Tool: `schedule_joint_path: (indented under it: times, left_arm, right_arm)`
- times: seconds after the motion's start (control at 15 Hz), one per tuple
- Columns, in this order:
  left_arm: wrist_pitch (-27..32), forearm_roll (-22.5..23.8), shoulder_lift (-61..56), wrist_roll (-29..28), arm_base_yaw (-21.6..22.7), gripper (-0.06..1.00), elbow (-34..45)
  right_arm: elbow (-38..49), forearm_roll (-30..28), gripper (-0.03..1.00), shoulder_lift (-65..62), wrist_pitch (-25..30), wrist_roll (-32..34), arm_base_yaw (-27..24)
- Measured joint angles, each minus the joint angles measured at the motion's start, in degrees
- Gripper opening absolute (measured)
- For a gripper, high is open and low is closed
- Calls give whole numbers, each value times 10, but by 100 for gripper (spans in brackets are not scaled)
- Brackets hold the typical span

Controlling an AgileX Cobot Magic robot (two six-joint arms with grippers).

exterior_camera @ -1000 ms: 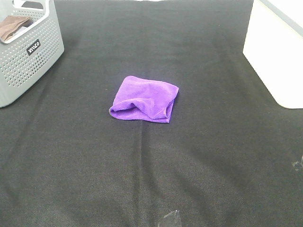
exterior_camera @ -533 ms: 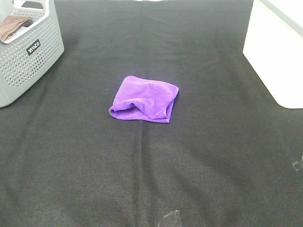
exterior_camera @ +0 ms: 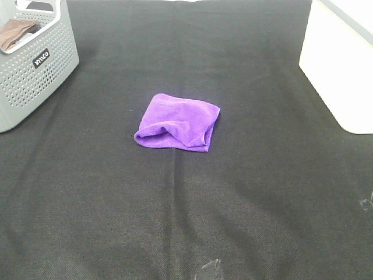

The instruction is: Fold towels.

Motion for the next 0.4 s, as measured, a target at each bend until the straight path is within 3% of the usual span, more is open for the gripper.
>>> schedule_joint_path:
  times: [0.4]
  left_arm:
    - [0, 0, 0, 0, 0, 76, 0]
  right_arm:
    - [0, 0, 64, 0, 0, 0, 0]
